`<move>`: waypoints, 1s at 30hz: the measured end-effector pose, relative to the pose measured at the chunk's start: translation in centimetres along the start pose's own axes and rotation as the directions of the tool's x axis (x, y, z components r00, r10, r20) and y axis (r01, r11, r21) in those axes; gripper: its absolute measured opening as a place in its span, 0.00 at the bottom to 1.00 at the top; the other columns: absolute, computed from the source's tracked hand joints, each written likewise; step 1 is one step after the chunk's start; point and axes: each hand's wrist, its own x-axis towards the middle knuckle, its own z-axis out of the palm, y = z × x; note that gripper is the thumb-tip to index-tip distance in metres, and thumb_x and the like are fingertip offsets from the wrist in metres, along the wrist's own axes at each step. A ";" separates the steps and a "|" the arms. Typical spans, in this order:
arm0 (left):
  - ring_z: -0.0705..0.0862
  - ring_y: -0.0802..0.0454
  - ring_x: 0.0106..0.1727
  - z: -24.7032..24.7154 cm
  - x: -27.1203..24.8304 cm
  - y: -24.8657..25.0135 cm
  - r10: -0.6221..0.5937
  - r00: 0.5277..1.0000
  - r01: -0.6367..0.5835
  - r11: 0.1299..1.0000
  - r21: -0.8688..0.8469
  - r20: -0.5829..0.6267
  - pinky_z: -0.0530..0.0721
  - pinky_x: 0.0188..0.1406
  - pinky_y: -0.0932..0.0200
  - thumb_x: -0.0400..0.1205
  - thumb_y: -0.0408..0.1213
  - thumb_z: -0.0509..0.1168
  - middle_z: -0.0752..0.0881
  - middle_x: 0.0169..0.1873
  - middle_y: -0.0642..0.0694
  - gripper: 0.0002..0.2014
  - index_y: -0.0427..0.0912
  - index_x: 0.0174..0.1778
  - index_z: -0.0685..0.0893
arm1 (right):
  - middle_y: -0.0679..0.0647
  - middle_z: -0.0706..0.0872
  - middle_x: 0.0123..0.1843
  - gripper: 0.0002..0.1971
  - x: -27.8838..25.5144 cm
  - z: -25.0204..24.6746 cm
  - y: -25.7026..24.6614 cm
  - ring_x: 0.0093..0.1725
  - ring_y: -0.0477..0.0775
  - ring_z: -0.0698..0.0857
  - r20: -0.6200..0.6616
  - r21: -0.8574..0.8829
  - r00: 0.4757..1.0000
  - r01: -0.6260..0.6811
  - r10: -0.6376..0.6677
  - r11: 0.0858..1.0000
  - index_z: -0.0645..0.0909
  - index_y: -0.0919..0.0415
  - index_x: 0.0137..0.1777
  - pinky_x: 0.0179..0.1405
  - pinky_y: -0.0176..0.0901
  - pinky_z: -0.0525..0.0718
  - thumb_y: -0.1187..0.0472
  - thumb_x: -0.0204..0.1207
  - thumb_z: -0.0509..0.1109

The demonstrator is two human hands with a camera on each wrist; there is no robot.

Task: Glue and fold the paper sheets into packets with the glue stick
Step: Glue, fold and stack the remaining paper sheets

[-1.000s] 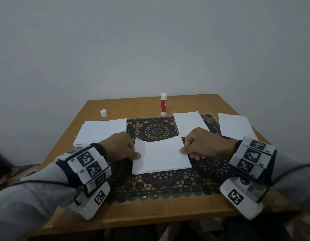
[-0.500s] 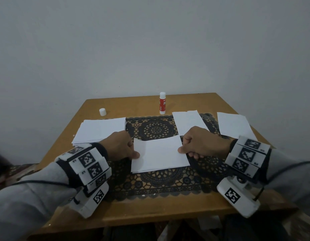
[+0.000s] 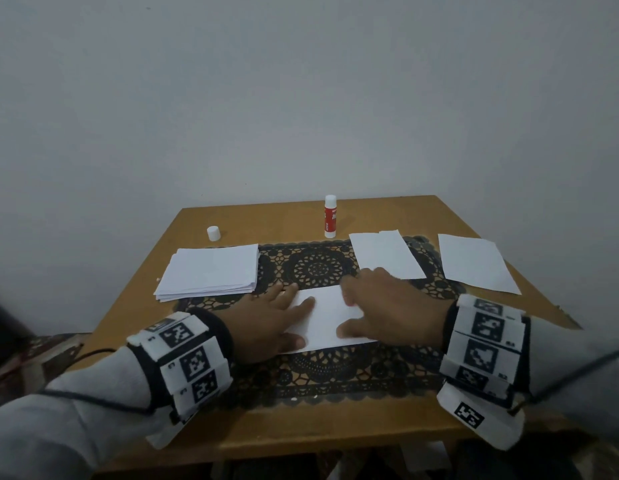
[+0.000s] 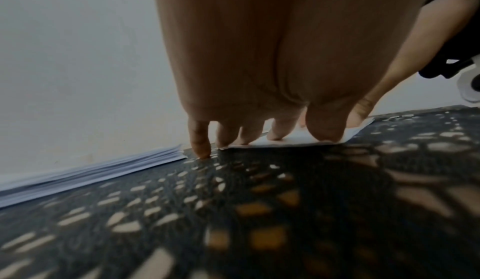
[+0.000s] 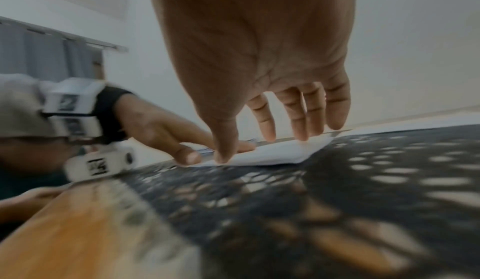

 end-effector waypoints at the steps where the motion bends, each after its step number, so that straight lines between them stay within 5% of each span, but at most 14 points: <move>1: 0.35 0.44 0.83 -0.1 0.0 0.0 0.000 1.000 0.000 1.000 0.013 0.021 0.46 0.80 0.40 0.86 0.59 0.47 0.34 0.83 0.44 0.35 0.55 0.83 0.35 | 0.56 0.75 0.64 0.29 -0.1 0.3 -0.7 0.62 0.56 0.72 0.001 -0.051 0.999 0.033 -0.033 0.998 0.70 0.55 0.66 0.53 0.47 0.75 0.36 0.75 0.67; 5: 0.33 0.47 0.83 -0.5 0.0 0.3 -0.022 0.997 0.022 1.000 0.001 0.075 0.44 0.81 0.41 0.86 0.59 0.47 0.32 0.82 0.46 0.38 0.49 0.83 0.32 | 0.63 0.65 0.79 0.43 0.7 1.3 -3.0 0.76 0.65 0.63 0.019 -0.166 1.000 0.019 -0.016 0.986 0.57 0.56 0.81 0.73 0.61 0.68 0.30 0.75 0.62; 13: 0.33 0.51 0.83 -0.2 0.1 0.0 -0.045 0.996 0.049 0.998 -0.047 0.077 0.42 0.81 0.45 0.85 0.61 0.47 0.31 0.82 0.49 0.40 0.47 0.82 0.32 | 0.55 0.68 0.78 0.41 0.9 -0.2 0.9 0.75 0.61 0.67 0.207 -0.066 0.974 -0.076 0.088 0.995 0.57 0.54 0.81 0.73 0.61 0.70 0.34 0.75 0.68; 16: 0.32 0.51 0.83 -0.2 0.1 0.2 -0.050 0.995 0.054 0.997 -0.051 0.083 0.42 0.81 0.44 0.85 0.61 0.47 0.30 0.82 0.49 0.39 0.47 0.82 0.31 | 0.54 0.59 0.85 0.42 -0.1 -0.6 2.5 0.83 0.60 0.58 0.229 -0.081 0.965 -0.111 0.127 0.991 0.54 0.55 0.84 0.80 0.60 0.63 0.37 0.77 0.67; 20: 0.32 0.50 0.83 -0.4 0.0 0.4 -0.054 0.995 0.058 0.998 -0.040 0.089 0.43 0.81 0.44 0.86 0.59 0.47 0.30 0.82 0.48 0.39 0.46 0.82 0.32 | 0.56 0.41 0.88 0.41 -1.3 0.1 -0.2 0.86 0.60 0.42 0.299 -0.084 0.954 0.051 -0.024 0.995 0.44 0.60 0.86 0.85 0.57 0.51 0.40 0.83 0.59; 24: 0.33 0.50 0.83 -0.5 -0.2 0.6 -0.058 0.995 0.061 0.997 -0.038 0.084 0.43 0.82 0.44 0.86 0.59 0.47 0.31 0.82 0.47 0.39 0.45 0.82 0.32 | 0.60 0.33 0.86 0.46 -1.7 1.1 -3.4 0.85 0.59 0.35 0.430 -0.073 0.881 0.252 -0.198 0.965 0.34 0.63 0.85 0.85 0.55 0.44 0.33 0.82 0.51; 30: 0.33 0.50 0.83 -0.6 -0.2 0.6 -0.060 0.994 0.065 0.997 -0.049 0.093 0.43 0.82 0.44 0.86 0.59 0.48 0.31 0.82 0.47 0.39 0.45 0.83 0.32 | 0.61 0.33 0.86 0.47 0.9 0.0 -0.5 0.86 0.59 0.37 0.385 -0.107 0.923 0.062 -0.016 0.992 0.33 0.66 0.85 0.85 0.56 0.46 0.32 0.82 0.48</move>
